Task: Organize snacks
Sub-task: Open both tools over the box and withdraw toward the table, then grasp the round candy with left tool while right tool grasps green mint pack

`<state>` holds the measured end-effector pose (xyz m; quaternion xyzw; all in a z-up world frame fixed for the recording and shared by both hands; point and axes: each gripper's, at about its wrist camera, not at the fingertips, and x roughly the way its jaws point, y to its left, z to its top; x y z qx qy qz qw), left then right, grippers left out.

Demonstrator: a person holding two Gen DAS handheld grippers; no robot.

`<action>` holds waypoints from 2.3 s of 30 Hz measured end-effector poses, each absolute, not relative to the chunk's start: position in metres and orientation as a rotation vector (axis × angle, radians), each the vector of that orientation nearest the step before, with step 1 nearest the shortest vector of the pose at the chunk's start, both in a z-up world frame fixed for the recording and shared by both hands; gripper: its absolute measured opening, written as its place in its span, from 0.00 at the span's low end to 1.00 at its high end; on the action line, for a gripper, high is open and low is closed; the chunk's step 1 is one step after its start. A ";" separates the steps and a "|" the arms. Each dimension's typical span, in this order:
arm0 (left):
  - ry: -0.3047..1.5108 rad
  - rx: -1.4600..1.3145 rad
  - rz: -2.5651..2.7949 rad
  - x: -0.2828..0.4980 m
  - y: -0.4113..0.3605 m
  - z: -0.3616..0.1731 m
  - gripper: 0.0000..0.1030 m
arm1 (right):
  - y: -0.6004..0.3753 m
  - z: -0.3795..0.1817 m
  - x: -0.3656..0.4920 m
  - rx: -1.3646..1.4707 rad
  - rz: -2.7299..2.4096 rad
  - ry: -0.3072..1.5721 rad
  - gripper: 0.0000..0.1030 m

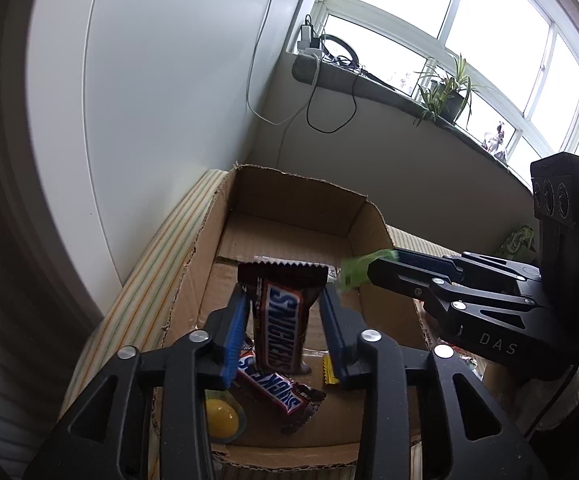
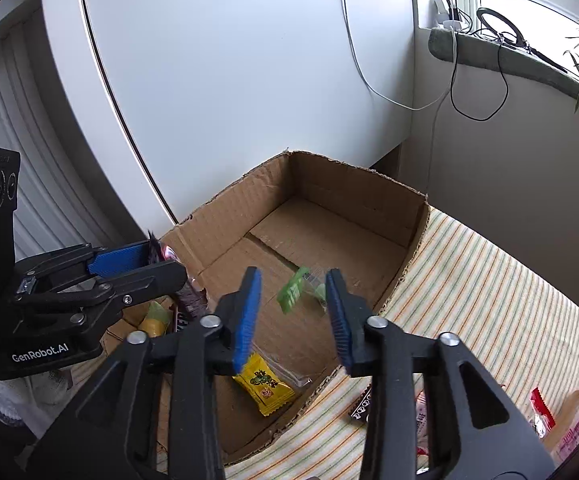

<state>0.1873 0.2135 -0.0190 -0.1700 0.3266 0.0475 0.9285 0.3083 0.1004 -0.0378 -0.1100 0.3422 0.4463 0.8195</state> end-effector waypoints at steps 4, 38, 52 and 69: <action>0.653 -0.358 0.103 0.185 0.216 -0.017 0.46 | 0.094 -0.034 0.306 -0.230 0.945 0.717 0.45; 0.674 -0.269 -0.228 0.191 0.071 -0.004 0.54 | -0.113 -0.058 0.260 -0.158 0.744 0.780 0.45; 0.845 -0.239 -0.309 0.225 0.023 -0.053 0.41 | -0.105 -0.099 0.256 -0.255 0.794 0.840 0.45; 0.921 -0.186 -0.206 0.249 0.020 -0.081 0.41 | -0.092 -0.110 0.270 -0.279 0.810 0.858 0.38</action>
